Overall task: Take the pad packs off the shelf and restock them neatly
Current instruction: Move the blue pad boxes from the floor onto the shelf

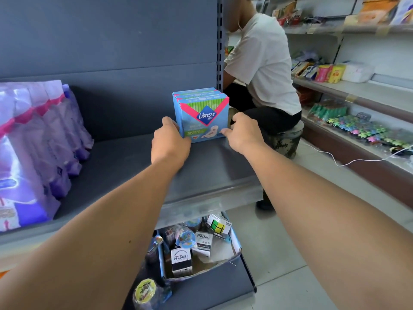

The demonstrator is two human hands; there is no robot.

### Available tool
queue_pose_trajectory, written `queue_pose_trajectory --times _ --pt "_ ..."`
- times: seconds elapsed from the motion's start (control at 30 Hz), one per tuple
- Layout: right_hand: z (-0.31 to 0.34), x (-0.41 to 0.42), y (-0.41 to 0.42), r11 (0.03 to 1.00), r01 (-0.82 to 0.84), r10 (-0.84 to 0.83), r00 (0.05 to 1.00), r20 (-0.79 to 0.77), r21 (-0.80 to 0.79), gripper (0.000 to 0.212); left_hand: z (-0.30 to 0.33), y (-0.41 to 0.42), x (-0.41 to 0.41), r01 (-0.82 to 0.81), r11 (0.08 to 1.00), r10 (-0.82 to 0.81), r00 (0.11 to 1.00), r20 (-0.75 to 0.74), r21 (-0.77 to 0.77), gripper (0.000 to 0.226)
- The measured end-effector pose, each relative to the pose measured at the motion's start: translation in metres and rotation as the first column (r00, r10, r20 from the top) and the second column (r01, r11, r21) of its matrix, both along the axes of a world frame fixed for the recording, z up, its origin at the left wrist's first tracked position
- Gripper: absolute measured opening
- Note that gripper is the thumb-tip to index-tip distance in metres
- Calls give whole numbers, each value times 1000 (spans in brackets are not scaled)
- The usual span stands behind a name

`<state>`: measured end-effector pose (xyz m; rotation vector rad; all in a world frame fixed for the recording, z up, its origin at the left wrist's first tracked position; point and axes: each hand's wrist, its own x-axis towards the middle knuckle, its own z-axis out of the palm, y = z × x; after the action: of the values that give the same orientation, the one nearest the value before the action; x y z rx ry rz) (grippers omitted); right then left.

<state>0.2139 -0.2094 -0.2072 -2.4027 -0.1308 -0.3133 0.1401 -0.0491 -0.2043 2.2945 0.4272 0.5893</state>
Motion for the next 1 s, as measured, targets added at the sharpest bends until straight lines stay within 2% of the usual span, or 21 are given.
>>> queue_pose_trajectory --times 0.1,0.23,0.37,0.53,0.63,0.77,1.0 --pt "9 -25 -21 1000 -19 19 1000 -12 -10 45 14 -4 -18 -18 1000 19 999 39 -16 21" --pt "24 -83 -58 989 -34 47 995 87 -142 40 36 -15 -57 0 997 -8 995 98 82 20" --pt "31 -160 -96 969 -15 67 976 206 -248 39 60 -50 -110 144 958 -190 966 174 247 17" --pt "28 -273 -145 963 27 19 986 168 -267 38 78 -120 -193 379 880 -435 884 169 285 16" --pt "16 -344 -182 968 96 -73 992 108 -233 38 70 -165 -247 521 818 -555 827 94 243 19" --pt "-19 -440 -244 956 233 -237 972 3 -180 36 35 -229 -321 691 712 -679 723 -125 128 18" --pt "-92 -593 -335 850 527 -519 832 -196 -11 31 -43 -339 -422 844 537 -791 497 -356 -15 22"
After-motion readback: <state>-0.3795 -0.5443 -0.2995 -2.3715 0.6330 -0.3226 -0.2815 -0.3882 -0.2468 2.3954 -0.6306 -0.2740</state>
